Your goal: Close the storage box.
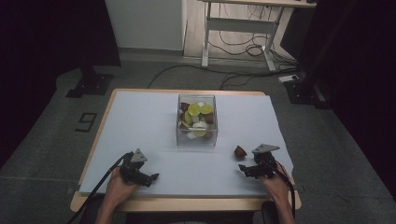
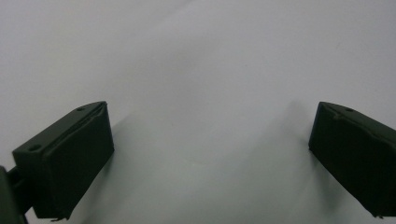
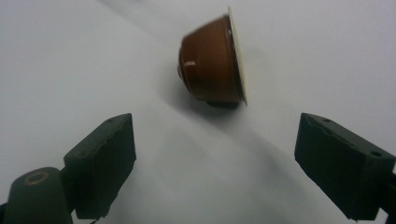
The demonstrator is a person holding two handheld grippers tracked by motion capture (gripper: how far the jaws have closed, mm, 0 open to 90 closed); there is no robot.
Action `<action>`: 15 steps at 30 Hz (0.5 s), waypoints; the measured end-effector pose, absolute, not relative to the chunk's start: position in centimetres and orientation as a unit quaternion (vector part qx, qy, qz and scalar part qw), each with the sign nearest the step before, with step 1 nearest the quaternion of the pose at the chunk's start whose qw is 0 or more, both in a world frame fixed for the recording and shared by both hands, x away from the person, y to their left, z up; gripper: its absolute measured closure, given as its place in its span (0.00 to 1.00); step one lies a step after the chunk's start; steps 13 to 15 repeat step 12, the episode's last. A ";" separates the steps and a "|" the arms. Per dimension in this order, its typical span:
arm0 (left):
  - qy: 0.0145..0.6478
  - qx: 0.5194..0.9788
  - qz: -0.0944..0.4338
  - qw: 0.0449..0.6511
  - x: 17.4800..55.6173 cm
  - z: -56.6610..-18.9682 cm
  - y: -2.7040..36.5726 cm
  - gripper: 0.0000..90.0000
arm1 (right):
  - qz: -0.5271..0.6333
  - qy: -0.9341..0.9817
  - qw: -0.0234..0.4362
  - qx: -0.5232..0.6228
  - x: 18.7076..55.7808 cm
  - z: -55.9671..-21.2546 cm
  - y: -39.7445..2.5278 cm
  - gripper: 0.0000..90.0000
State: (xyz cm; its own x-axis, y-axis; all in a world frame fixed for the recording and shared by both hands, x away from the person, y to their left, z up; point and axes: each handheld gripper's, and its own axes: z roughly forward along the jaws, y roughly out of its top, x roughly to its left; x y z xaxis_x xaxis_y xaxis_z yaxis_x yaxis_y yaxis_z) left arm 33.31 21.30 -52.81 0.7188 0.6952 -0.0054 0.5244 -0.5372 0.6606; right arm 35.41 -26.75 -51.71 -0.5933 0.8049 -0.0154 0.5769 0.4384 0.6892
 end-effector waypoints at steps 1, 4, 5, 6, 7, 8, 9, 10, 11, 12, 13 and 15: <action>0.352 0.867 0.130 0.328 33.3 -52.8 21.3 0.00 | 0.327 0.831 0.173 0.415 35.5 -52.1 -26.8 0.13; 0.351 0.867 0.130 0.328 33.3 -52.8 21.3 0.00 | 0.330 0.827 0.173 0.420 35.5 -53.0 -26.9 0.08; 0.352 0.867 0.130 0.328 33.3 -52.8 21.3 0.00 | 0.337 0.823 0.171 0.423 35.4 -53.2 -27.1 0.07; 0.352 0.867 0.130 0.328 33.3 -52.8 21.3 0.00 | 0.345 0.821 0.174 0.421 35.3 -53.3 -27.2 0.07; 0.352 0.867 0.130 0.328 33.3 -52.8 21.3 0.00 | 0.352 0.819 0.178 0.417 35.2 -53.5 -27.3 0.07; 0.352 0.867 0.130 0.328 33.3 -52.8 21.3 0.00 | 0.355 0.818 0.178 0.417 35.2 -53.5 -27.4 0.07; 0.351 0.867 0.130 0.328 33.3 -52.8 21.3 0.00 | 0.355 0.818 0.178 0.417 35.2 -53.5 -27.4 0.07; 0.352 0.867 0.130 0.328 33.3 -52.8 21.3 0.00 | 0.354 0.818 0.179 0.417 35.1 -53.6 -27.4 0.07; 0.352 0.867 0.130 0.328 33.3 -52.8 21.3 0.00 | 0.355 0.818 0.178 0.416 35.2 -53.6 -27.4 0.07; 0.351 0.867 0.130 0.328 33.3 -52.8 21.3 0.00 | 0.355 0.818 0.178 0.416 35.1 -53.6 -27.4 0.07; 0.351 0.867 0.130 0.328 33.3 -52.8 21.3 0.00 | 0.355 0.818 0.178 0.416 35.1 -53.6 -27.4 0.07; 0.351 0.867 0.130 0.328 33.3 -52.8 21.3 0.00 | 0.355 0.818 0.178 0.416 35.1 -53.6 -27.4 0.07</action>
